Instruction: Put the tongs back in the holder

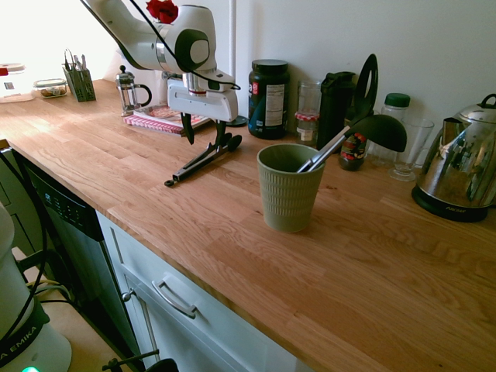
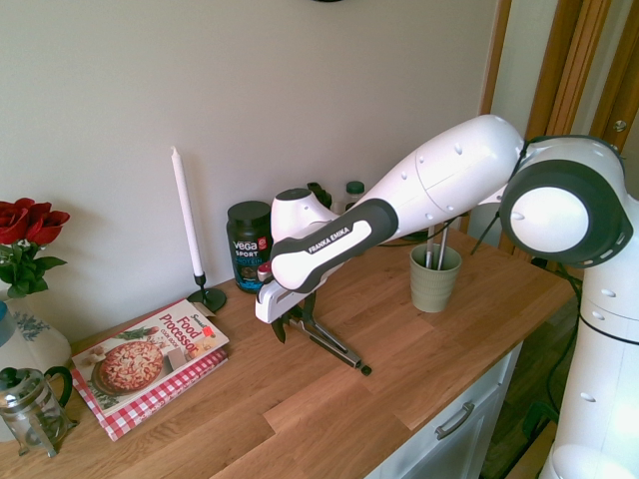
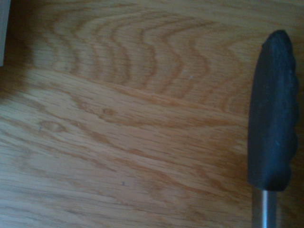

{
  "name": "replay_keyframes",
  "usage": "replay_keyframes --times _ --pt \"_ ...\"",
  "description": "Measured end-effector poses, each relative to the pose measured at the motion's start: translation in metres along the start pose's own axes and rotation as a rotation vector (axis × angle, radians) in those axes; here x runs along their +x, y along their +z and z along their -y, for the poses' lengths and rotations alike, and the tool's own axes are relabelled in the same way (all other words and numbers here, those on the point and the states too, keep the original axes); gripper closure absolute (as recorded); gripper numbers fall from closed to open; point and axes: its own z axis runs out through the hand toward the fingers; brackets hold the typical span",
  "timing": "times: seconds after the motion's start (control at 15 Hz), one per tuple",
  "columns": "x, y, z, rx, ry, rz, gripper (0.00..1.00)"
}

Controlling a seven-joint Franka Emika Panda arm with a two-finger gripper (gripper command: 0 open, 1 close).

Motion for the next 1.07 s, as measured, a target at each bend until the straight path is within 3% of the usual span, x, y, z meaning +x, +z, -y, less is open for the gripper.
replay_keyframes --times 1.07 --pt "-0.0013 0.0078 -0.0059 -0.029 0.008 0.022 1.00"
